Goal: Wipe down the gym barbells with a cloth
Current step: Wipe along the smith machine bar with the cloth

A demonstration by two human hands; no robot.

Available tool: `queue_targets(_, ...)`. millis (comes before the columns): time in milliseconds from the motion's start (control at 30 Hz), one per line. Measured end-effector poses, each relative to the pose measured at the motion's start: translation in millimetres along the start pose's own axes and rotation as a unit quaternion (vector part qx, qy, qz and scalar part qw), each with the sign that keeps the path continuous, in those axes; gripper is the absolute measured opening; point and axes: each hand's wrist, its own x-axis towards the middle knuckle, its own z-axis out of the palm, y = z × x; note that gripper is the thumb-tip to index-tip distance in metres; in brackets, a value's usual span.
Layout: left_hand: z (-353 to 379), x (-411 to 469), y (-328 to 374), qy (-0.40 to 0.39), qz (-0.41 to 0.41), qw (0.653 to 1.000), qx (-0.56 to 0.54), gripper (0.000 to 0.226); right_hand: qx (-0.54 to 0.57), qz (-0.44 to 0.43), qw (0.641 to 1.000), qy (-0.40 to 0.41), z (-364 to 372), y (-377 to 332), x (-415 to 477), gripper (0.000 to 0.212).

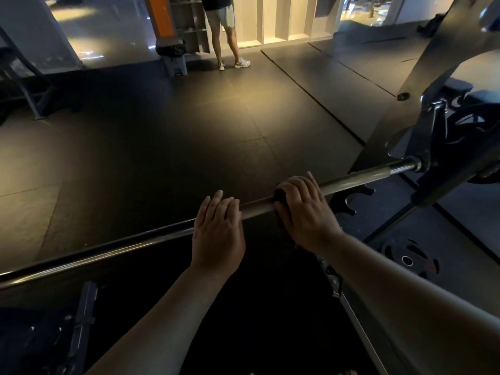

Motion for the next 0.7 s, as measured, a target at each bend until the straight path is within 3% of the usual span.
queue_targets(100,2.7,-0.7,0.5,0.005,-0.007,1.000,0.012,0.038,-0.032,0.035,0.997,-0.057,-18.7,8.6,22.4,0.045)
queue_targets(233,3.2,-0.7,1.6,0.011,-0.010,1.000,-0.001,0.039,0.019,0.109,0.994,-0.002,-1.8,-23.2,8.7,0.047)
queue_targets(367,2.1,-1.1,2.5,0.016,-0.009,1.000,0.004,0.041,0.062,0.063,0.996,0.017,9.1,-28.7,-19.4,0.054)
queue_targets(433,1.5,-1.2,2.6,0.011,-0.007,1.000,0.002,0.042,-0.001,0.026,1.000,-0.004,-0.4,-9.2,-5.9,0.049)
queue_targets(500,0.4,-0.9,1.6,-0.002,-0.006,1.000,0.005,0.044,-0.047,0.050,0.997,-0.022,-12.5,5.1,11.2,0.044)
queue_targets(633,-2.1,-1.4,0.9,-0.008,0.000,1.000,0.006,0.045,0.038,0.186,0.982,-0.012,-10.3,-20.6,20.4,0.048)
queue_targets(700,0.3,-1.2,-0.2,-0.008,0.001,1.000,0.004,0.047,0.059,0.134,0.989,-0.002,1.0,-47.8,12.9,0.039)
